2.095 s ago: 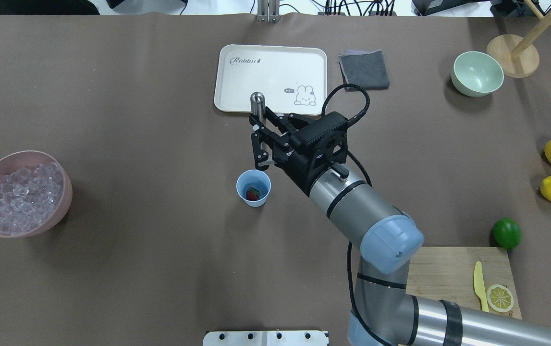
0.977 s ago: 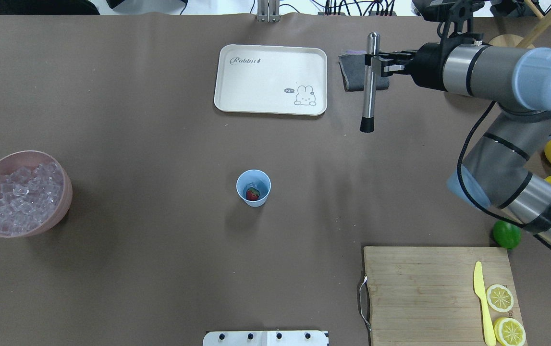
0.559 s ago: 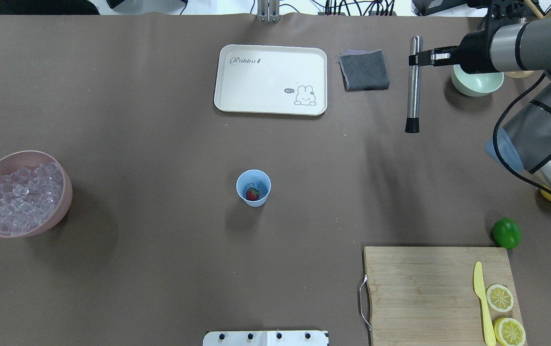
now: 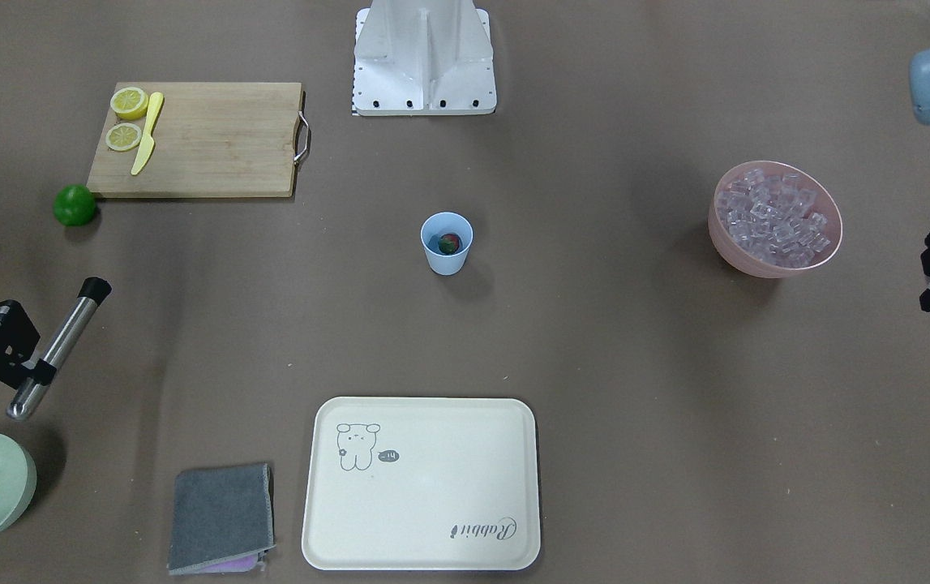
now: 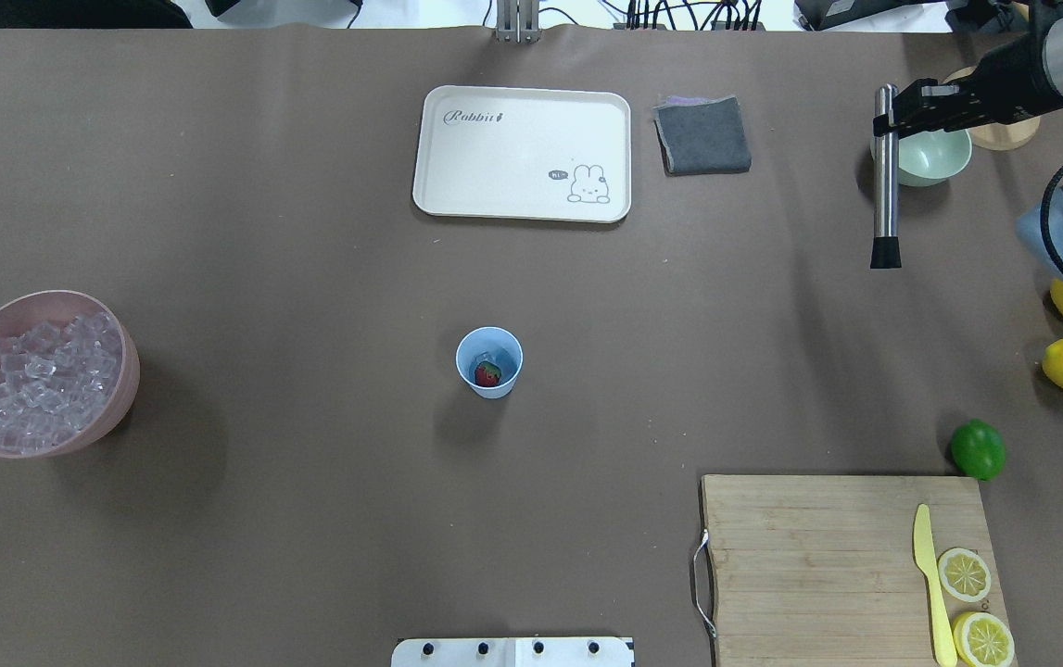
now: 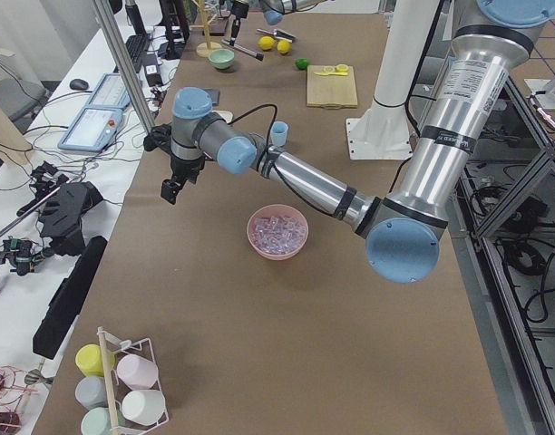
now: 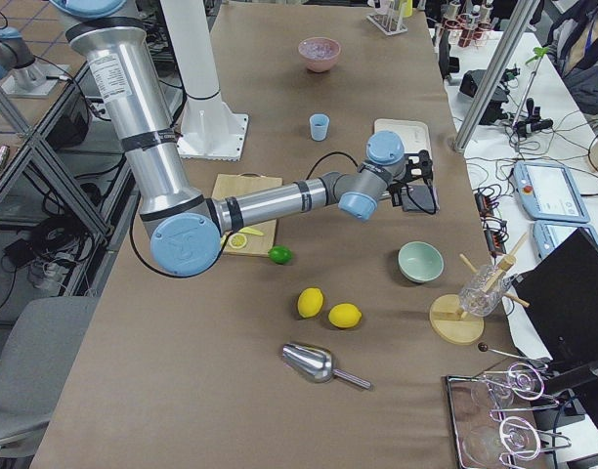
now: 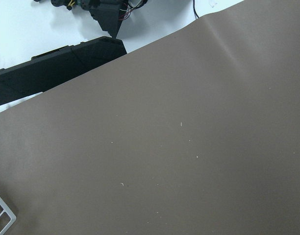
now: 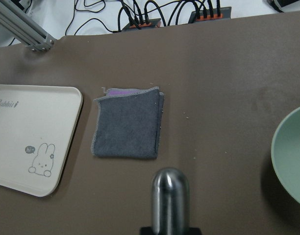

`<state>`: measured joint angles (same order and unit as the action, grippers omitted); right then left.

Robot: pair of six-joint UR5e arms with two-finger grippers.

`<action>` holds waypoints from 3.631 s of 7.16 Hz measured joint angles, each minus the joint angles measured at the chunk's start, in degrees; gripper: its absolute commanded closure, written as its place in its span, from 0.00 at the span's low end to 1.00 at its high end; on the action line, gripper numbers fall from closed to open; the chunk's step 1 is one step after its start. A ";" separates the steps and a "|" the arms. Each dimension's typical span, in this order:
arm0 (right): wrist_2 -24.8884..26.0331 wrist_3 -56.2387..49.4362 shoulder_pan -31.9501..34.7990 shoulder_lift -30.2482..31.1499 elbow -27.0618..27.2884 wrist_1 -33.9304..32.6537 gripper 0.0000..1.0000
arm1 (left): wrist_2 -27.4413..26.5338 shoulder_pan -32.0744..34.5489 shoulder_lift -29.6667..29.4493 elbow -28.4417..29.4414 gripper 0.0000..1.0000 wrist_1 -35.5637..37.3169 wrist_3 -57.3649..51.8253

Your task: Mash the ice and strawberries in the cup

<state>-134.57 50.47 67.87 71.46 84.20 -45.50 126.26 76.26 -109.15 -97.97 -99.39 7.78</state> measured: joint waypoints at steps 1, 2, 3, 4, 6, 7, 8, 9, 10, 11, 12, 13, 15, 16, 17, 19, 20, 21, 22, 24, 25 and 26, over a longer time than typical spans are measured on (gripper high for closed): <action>-1.56 -1.66 0.30 0.42 -0.90 -1.96 1.00 | -0.14 -0.67 -0.34 0.22 0.03 -0.12 -0.10; -2.18 -4.21 0.35 1.02 -2.70 -2.90 1.00 | -0.34 -1.20 -0.98 0.49 0.03 -0.14 -0.18; -2.39 -6.37 0.17 1.55 -4.86 -3.28 1.00 | -0.50 -1.67 -1.56 0.68 0.03 -0.13 -0.21; -2.42 -7.46 -0.50 1.93 -6.46 -3.75 1.00 | -0.60 -2.03 -2.02 0.76 0.03 -0.11 -0.22; -2.37 -7.98 -2.70 2.26 -7.44 -5.31 1.00 | -1.10 -2.22 -2.64 0.55 0.03 -0.12 -0.21; -2.52 -7.97 -3.60 2.57 -7.34 -5.82 1.00 | -2.76 -2.30 -2.96 0.34 0.03 -0.14 -0.15; -2.68 -7.87 -4.23 3.08 -7.15 -6.13 1.00 | -4.58 -2.44 -3.35 0.24 0.03 -0.12 -0.11; -2.57 -7.78 -4.86 3.40 -7.21 -6.27 1.00 | -5.39 -2.65 -3.50 0.09 0.03 -0.11 -0.05; -2.42 -7.71 -5.44 3.57 -7.31 -6.33 1.00 | -5.70 -2.78 -3.44 -0.27 0.03 -0.10 0.07; -2.31 -7.68 -6.11 3.61 -7.38 -6.36 1.00 | -5.80 -2.83 -3.28 -0.69 0.03 -0.10 0.16; -2.23 -7.67 -6.66 3.69 -7.42 -6.39 0.91 | -5.86 -2.85 -3.09 -1.15 0.03 -0.10 0.18; -2.22 -7.75 -7.03 3.71 -7.53 -6.42 0.22 | -5.90 -2.87 -2.95 -1.46 0.03 -0.10 0.13; -2.37 -8.00 -7.38 3.64 -8.06 -6.51 0.00 | -5.93 -2.90 -2.86 -1.53 0.03 -0.10 0.03; -2.51 -8.07 -7.15 3.59 -8.19 -6.60 0.00 | -5.92 -2.93 -2.88 -1.48 0.03 -0.10 -0.04; -2.72 -8.09 -6.56 3.55 -8.19 -6.85 0.00 | -5.85 -2.94 -2.88 -1.40 0.03 -0.10 -0.10; -3.11 -8.09 -4.72 3.49 -7.72 -7.77 0.00 | -5.61 -2.99 -2.85 -1.28 0.03 0.00 -0.13; -3.83 -8.07 -2.90 3.46 -6.91 -9.02 0.00 | -5.48 -3.16 -2.86 -1.08 0.03 0.14 -0.14; -5.51 -8.08 -0.05 3.46 -5.64 -10.90 0.00 | -5.44 -3.46 -2.84 -0.85 0.03 0.28 -0.14; -7.06 -8.10 2.36 3.48 -4.28 -12.84 0.00 | -5.39 -3.59 -2.83 -0.58 0.03 0.41 -0.12; -8.39 -8.43 5.54 3.38 -2.73 -15.45 0.00 | -5.21 -3.61 -3.11 -0.27 0.03 2.22 0.00; -8.55 -9.21 6.92 3.30 -2.49 -16.15 0.00 | -4.78 -3.37 -3.43 -0.30 0.03 4.08 0.02; -8.61 -10.57 8.18 3.27 -1.93 -17.72 0.00 | -3.78 -2.39 -3.60 -0.37 0.03 5.95 0.03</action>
<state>-143.19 39.90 76.05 74.73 82.27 -63.22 122.47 73.87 -112.76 -98.34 -93.44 7.82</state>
